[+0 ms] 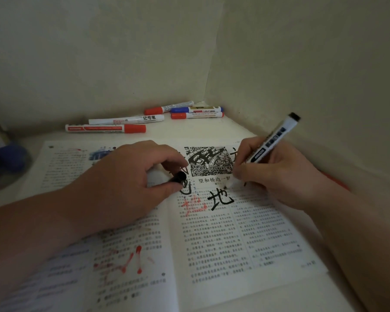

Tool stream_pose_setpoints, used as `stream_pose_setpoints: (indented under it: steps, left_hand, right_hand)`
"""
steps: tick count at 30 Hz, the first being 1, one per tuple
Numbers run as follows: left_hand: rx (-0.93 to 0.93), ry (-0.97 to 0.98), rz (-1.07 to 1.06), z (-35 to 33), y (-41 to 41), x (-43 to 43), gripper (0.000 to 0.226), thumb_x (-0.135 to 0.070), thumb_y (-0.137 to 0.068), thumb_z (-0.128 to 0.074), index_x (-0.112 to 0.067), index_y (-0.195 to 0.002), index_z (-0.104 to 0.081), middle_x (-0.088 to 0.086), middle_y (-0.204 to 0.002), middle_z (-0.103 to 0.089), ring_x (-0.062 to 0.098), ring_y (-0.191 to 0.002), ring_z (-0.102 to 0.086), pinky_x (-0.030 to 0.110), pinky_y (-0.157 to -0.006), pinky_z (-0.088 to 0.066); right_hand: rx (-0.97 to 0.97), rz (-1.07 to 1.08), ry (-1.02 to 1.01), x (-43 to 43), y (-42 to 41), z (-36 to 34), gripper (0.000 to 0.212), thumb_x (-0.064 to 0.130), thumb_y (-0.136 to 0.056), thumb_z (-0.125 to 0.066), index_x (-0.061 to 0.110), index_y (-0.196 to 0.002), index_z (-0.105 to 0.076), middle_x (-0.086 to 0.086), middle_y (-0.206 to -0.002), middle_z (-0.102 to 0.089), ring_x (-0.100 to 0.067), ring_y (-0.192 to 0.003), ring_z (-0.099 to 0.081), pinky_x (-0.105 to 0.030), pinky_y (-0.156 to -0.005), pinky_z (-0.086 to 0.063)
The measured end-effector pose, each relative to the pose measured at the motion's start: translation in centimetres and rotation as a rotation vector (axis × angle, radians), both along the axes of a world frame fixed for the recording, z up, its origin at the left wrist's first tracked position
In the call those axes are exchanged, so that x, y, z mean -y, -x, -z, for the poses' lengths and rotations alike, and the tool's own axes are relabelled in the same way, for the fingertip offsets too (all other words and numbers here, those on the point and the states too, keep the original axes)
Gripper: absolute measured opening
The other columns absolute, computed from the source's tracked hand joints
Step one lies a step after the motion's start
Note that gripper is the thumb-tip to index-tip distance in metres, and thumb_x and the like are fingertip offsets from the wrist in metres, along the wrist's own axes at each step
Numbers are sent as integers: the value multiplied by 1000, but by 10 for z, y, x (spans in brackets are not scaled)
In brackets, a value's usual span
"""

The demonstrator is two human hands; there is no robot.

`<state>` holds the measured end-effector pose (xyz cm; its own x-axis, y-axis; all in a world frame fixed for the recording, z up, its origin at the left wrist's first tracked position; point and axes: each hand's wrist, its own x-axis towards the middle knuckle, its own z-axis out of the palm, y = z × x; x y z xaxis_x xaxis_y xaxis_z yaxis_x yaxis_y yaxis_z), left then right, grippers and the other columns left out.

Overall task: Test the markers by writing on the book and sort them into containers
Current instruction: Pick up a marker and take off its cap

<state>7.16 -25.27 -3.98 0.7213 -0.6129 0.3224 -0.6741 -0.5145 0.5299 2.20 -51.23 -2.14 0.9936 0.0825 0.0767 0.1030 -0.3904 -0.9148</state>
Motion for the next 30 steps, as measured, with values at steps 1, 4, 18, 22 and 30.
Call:
stream_pose_setpoints:
  steps: [1, 4, 18, 22, 30]
  left_hand:
    - [-11, 13, -2, -1, 1, 0, 29, -47, -78, -74, -60, -97, -56, -32, -100, -64, -12, -99, -56, 8, -79, -39]
    - [-31, 33, 16, -4, 4, 2, 35, -47, -77, -76, -62, -98, -52, -41, -109, -58, -15, -102, -55, 3, -78, -38]
    - [-77, -9, 112, -9, 6, 3, 48, -44, -77, -80, -62, -105, -47, -48, -107, -56, -13, -104, -55, 6, -85, -41]
    - [-99, -17, 118, -10, 7, 4, 45, -46, -77, -78, -64, -104, -47, -50, -103, -57, -1, -99, -62, 21, -85, -50]
    - [-162, 32, 93, -11, 8, 5, 47, -48, -75, -78, -64, -106, -46, -45, -101, -61, -8, -98, -62, 18, -82, -49]
  right_hand:
    - [33, -3, -124, 0, 0, 1, 9, 8, -73, -72, 9, -68, -64, -3, -52, -46, -16, -47, -35, -24, -44, -28]
    - [100, -67, -374, -6, 0, 2, 13, 3, -75, -77, 11, -79, -67, -2, -51, -47, -15, -44, -29, -28, -44, -20]
    - [90, -147, -177, -39, 12, -4, 11, 4, -79, -79, 10, -79, -69, 8, -57, -57, -1, -48, -48, -13, -49, -39]
    - [82, -124, -182, -39, 12, -4, 9, 7, -78, -77, 8, -79, -68, 9, -56, -56, -1, -48, -47, -13, -48, -38]
    - [56, -109, -47, -46, 10, -6, 8, 20, -81, -80, 19, -85, -72, -1, -70, -70, -8, -62, -64, -18, -58, -49]
